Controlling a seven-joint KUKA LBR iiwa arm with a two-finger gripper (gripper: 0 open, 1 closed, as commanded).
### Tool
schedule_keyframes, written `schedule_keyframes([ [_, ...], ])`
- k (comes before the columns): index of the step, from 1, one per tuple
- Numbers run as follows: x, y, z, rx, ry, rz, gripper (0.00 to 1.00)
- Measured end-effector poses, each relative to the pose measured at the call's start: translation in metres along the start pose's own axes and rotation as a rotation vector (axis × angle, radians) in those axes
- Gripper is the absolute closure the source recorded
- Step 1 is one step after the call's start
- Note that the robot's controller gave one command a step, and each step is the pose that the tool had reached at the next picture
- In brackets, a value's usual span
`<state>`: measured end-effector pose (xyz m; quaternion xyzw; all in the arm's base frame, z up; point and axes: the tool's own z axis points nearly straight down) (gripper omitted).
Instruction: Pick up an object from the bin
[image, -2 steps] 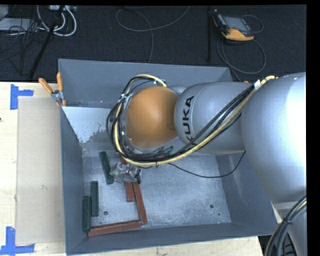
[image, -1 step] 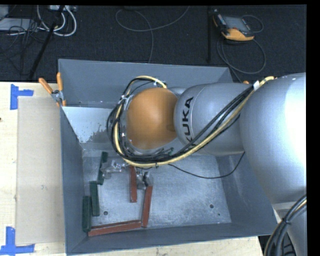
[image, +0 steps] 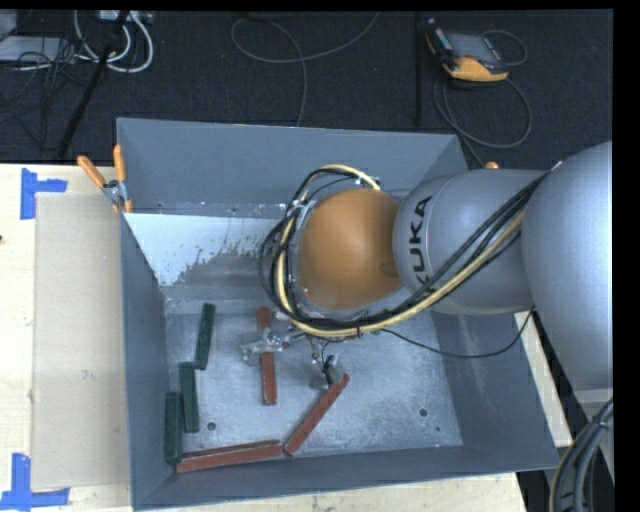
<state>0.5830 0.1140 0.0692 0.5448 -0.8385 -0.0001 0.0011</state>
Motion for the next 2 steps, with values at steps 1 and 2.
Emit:
schedule_keyframes([
  [1,-0.003,0.001,-0.001,0.001,-0.004,-0.002,1.00],
  [2,-0.028,0.003,-0.173,0.008,-0.009,0.006,1.00],
])
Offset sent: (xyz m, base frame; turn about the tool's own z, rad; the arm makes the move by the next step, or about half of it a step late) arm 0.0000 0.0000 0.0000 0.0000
